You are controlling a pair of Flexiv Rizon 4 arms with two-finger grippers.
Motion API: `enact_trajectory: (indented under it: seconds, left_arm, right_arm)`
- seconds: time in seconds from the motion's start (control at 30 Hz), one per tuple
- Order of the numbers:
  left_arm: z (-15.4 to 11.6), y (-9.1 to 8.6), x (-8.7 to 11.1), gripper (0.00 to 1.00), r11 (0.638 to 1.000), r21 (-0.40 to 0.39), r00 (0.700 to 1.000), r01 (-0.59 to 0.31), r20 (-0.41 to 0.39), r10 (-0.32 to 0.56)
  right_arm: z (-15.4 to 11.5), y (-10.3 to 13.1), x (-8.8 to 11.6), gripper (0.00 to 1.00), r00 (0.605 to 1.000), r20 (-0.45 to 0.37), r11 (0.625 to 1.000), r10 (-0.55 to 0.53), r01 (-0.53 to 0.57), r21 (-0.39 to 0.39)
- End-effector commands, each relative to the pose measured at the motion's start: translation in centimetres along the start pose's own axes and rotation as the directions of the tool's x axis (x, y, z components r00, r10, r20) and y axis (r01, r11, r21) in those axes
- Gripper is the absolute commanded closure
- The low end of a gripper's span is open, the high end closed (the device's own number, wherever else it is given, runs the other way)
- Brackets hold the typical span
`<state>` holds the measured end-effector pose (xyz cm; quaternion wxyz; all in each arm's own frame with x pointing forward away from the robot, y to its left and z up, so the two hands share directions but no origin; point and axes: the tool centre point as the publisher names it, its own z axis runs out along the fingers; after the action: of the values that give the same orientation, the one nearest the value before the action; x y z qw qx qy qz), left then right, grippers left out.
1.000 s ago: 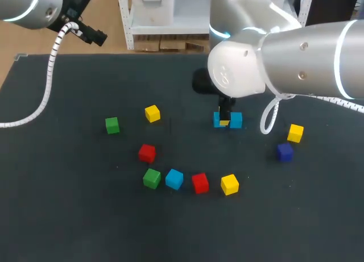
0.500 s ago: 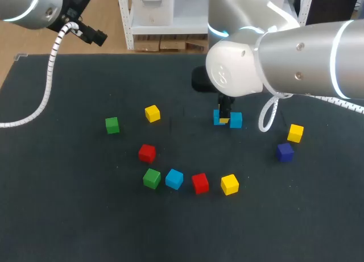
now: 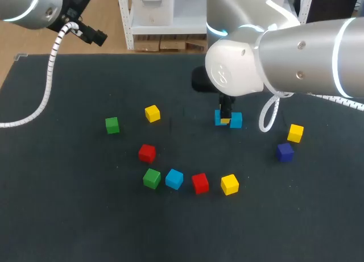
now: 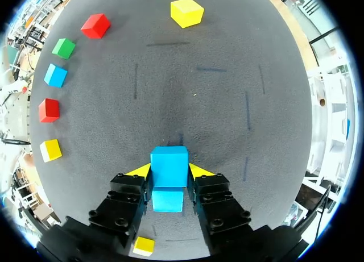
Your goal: Place the blue cubes, place green cubes on the blue cubes, place the yellow cubes on the green cubes, then place the red cubes on the yellow cubes, and place purple cube on the red cubes.
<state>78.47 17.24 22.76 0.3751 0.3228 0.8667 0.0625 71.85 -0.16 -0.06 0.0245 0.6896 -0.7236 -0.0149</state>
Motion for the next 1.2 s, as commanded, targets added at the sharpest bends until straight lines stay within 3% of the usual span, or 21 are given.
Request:
enact_trajectory:
  seconds: [0.03,0.5,0.53,0.6,0.63,0.67,1.2]
  left_arm:
    - [0.0,0.1,0.1,0.00,1.000,0.004,1.000,-0.002,0.002,0.002]
    - [0.0,0.1,0.1,0.00,1.000,0.004,1.000,-0.002,0.002,0.002]
    - [0.0,0.1,0.1,0.00,1.000,0.004,1.000,-0.002,0.002,0.002]
    - [0.0,0.1,0.1,0.00,1.000,0.004,1.000,-0.002,0.002,0.002]
    - [0.0,0.1,0.1,0.00,1.000,0.004,1.000,-0.002,0.002,0.002]
    - [0.0,0.1,0.1,0.00,1.000,0.004,1.000,-0.002,0.002,0.002]
    - [0.0,0.1,0.1,0.00,1.000,0.004,1.000,-0.002,0.002,0.002]
  right_arm:
    - [0.2,0.5,0.3,1.00,1.000,0.007,1.000,0.003,-0.003,0.007]
    - [0.4,0.3,0.1,0.96,1.000,0.012,1.000,0.006,-0.006,0.005]
    - [0.4,0.3,0.0,0.87,1.000,0.012,1.000,0.004,-0.004,0.006]
    - [0.4,0.3,-0.1,0.52,1.000,0.011,1.000,0.004,-0.004,0.006]
    - [0.4,0.3,-0.1,0.17,1.000,0.011,1.000,0.003,-0.003,0.006]
    - [0.4,0.3,-0.1,0.00,1.000,0.012,1.000,0.003,-0.003,0.006]
    - [-0.7,0.0,-0.9,0.00,1.000,0.021,0.999,-0.021,0.020,0.043]
